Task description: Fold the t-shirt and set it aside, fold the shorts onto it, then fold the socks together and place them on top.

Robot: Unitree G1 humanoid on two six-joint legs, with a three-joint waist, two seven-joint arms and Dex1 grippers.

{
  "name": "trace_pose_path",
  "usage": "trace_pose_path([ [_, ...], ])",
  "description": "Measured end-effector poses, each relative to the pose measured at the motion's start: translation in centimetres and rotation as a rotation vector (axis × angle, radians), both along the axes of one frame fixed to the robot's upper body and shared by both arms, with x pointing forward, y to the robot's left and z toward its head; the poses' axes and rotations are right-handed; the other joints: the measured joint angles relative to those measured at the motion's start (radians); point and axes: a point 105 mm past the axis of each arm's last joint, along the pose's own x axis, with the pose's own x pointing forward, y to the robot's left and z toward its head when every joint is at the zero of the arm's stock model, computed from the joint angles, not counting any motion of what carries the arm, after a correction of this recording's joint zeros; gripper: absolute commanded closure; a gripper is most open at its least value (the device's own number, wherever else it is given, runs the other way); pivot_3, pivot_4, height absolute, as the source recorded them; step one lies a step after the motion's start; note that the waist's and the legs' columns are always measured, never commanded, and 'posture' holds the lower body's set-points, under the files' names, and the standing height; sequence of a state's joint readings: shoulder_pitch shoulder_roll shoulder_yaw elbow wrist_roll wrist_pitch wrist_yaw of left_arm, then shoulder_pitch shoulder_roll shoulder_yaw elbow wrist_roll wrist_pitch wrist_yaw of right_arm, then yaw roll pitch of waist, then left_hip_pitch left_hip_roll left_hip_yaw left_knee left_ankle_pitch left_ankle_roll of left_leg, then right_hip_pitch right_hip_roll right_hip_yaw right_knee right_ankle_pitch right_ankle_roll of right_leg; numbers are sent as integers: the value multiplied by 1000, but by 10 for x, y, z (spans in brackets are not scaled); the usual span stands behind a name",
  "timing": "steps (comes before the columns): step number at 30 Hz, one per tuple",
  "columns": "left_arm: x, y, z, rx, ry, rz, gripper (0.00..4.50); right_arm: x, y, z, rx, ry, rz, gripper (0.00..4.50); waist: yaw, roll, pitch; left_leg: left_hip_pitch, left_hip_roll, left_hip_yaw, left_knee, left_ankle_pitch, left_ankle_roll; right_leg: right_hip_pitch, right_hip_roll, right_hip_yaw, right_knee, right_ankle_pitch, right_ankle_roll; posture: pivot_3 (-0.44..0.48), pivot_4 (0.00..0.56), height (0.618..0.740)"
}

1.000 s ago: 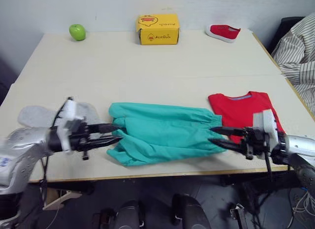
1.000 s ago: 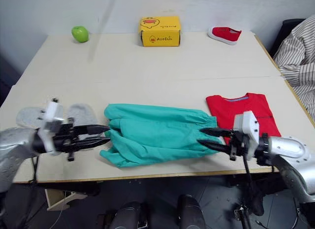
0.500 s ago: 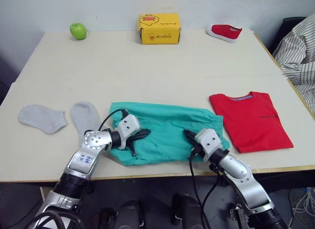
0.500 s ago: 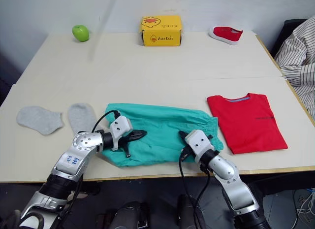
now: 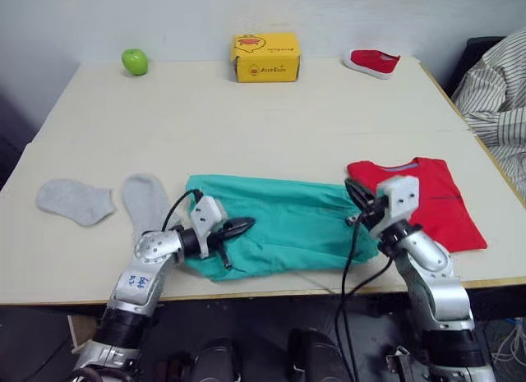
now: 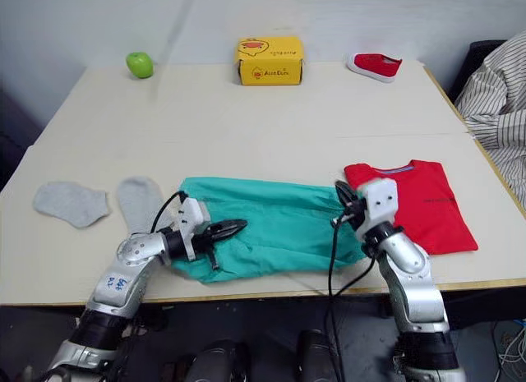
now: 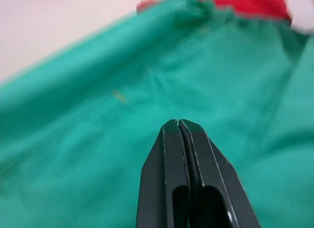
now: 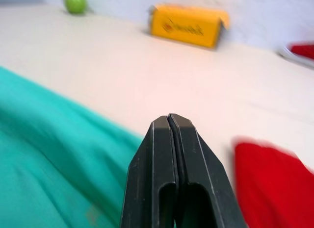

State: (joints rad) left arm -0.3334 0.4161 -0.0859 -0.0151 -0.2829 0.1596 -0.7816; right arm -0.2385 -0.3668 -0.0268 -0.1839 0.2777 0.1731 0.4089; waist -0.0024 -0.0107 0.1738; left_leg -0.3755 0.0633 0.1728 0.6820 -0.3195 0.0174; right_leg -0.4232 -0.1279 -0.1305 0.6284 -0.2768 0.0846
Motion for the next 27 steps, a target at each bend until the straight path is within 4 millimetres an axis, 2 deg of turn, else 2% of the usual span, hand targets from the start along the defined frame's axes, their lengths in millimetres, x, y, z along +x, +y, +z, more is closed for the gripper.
trace_pose_path([
  [2, 12, -3, 10, 30, -44, 4, 4459, 6, 16, -10, -53, 27, 33, 4500, 1, 0, 0, 0, -1, 0, 0, 0, 0, 0, 0, 0, 0, 0, 0, 0, 150, 740],
  [4, 20, -3, 3, 82, -41, 18, 4459, 11, 17, -32, -83, 91, 14, 4500, 0, 0, 0, 0, -2, 1, 0, 0, 1, 0, 0, 0, 0, 0, 0, 0, 150, 740],
  [6, 23, 0, -16, 123, 21, 33, 4459, 15, 5, -49, -93, 146, -46, 4500, -3, 0, 0, -3, -2, 2, 0, -1, 2, -2, 0, 1, 0, 0, 1, 0, 150, 740],
  [8, 23, 4, -27, 142, 56, 44, 4459, 16, -10, -50, -94, 145, -92, 4500, -3, 0, 0, -8, -2, 2, 0, -1, 2, -6, 0, 1, 0, 1, 2, 0, 150, 740],
  [11, 21, 6, -27, 153, 53, 36, 4459, 9, -34, -45, -53, 143, -142, 4500, -1, 0, 0, -8, -1, 1, 1, -1, 2, -5, 1, 0, 0, 1, 2, 0, 150, 740],
  [13, 17, 12, -31, 160, 54, 28, 4500, -8, -48, -40, 68, 158, -125, 3880, 0, 0, 0, -8, -1, 1, 1, -1, 2, -5, 1, 0, -1, 1, 2, 0, 150, 740],
  [15, 13, 12, -31, 148, 52, 6, 4500, -24, -50, -29, 182, 162, -63, 3224, -1, 0, 0, -8, -1, 1, 1, -1, 2, -5, 1, 0, -3, 1, 2, 0, 150, 740],
  [18, 3, 0, -27, 94, 40, -91, 4500, -57, -49, -15, 368, 261, 44, 2156, 0, 0, 0, -8, -1, -1, 1, -1, 2, -5, 0, 0, -3, 1, 2, 0, 150, 740],
  [24, -3, -14, -16, 41, -13, -167, 4500, -106, -60, -32, 625, 623, 27, 30, 3, 0, 0, -8, -2, -2, 1, -4, 9, -5, -3, 0, -4, 1, 2, 0, 150, 740],
  [27, -6, -20, -17, 37, -4, -198, 4500, -125, -66, -45, 744, 768, -45, 7, 3, 0, 0, -8, -2, -2, 1, -5, 9, -4, -2, -1, -4, 1, 2, 0, 150, 740],
])
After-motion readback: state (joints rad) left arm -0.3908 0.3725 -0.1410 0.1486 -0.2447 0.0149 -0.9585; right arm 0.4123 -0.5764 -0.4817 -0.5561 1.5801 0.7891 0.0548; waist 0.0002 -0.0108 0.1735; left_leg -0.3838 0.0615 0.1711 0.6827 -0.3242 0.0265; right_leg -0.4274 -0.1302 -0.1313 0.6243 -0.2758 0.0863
